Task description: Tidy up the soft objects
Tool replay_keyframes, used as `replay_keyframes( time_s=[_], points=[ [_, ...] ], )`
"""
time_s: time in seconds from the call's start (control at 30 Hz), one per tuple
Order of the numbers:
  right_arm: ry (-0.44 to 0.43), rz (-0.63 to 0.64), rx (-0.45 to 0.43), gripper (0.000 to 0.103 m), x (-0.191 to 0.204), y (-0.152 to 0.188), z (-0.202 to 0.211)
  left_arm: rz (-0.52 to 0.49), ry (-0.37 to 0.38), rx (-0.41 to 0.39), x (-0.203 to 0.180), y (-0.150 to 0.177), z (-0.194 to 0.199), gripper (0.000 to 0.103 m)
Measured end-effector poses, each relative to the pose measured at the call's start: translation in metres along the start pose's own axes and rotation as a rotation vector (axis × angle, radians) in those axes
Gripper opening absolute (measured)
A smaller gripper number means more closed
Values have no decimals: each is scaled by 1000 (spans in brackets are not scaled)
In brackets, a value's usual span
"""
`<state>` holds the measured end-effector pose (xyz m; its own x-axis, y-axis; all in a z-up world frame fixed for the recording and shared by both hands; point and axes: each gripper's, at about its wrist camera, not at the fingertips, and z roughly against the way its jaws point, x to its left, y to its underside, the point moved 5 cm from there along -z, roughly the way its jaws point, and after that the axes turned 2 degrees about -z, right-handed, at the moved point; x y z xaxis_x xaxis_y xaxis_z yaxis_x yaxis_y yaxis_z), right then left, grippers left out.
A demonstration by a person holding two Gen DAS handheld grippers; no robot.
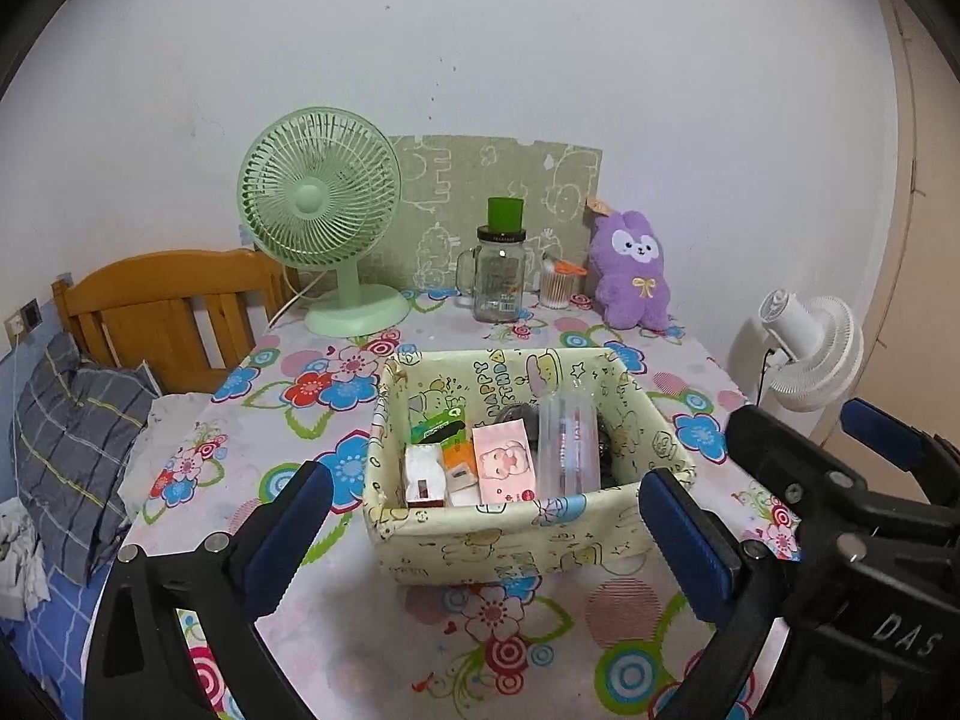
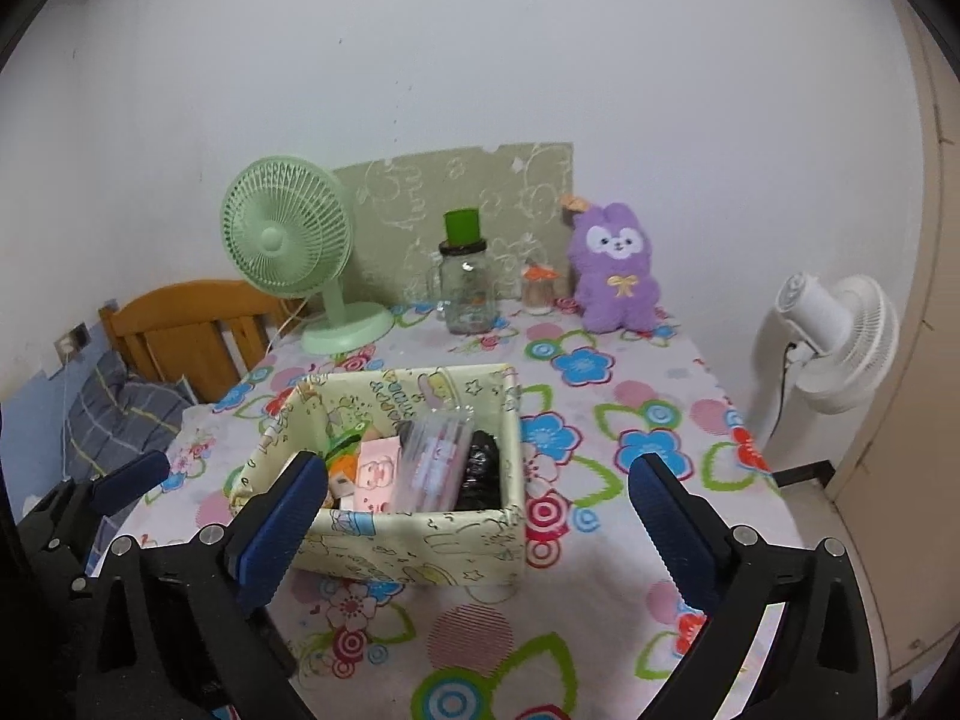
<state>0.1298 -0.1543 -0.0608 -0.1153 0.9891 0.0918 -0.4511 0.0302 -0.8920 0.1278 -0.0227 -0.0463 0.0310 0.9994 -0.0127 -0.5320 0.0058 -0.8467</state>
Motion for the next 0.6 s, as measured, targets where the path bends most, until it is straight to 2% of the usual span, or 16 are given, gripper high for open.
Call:
replay_keyframes(
  time_s=[0.6],
  points=[
    [57,-45,-87,103,-20,6,59,27,-45,-113,15,5,61,103]
  ],
)
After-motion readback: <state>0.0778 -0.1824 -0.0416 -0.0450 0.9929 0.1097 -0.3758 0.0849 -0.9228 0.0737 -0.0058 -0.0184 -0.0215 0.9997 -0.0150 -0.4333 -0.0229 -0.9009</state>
